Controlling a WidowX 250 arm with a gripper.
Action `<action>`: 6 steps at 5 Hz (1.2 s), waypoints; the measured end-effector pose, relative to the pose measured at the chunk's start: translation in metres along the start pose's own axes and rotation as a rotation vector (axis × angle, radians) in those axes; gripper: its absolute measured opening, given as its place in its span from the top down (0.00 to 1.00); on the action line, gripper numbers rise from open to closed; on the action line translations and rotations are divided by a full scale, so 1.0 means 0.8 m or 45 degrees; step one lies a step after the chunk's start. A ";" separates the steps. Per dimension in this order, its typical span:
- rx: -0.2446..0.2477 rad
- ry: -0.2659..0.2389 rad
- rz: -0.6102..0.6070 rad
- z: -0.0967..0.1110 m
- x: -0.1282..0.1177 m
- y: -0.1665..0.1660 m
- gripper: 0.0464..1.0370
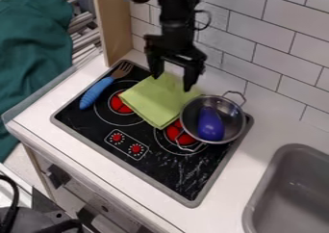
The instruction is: Move the green towel to the lower side of the stove.
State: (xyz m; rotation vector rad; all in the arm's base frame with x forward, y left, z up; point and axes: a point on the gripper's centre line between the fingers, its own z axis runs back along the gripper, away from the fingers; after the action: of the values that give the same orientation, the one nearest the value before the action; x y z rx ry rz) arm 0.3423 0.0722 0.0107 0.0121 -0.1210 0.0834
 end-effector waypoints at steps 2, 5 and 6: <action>0.072 -0.061 -0.189 -0.052 0.010 0.019 0.03; 0.163 -0.128 -0.196 -0.062 -0.010 0.026 0.03; 0.150 -0.058 -0.127 -0.061 -0.028 0.024 0.03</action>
State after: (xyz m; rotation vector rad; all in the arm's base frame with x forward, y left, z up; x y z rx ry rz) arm 0.3246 0.0901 -0.0400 0.1373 -0.1609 -0.0094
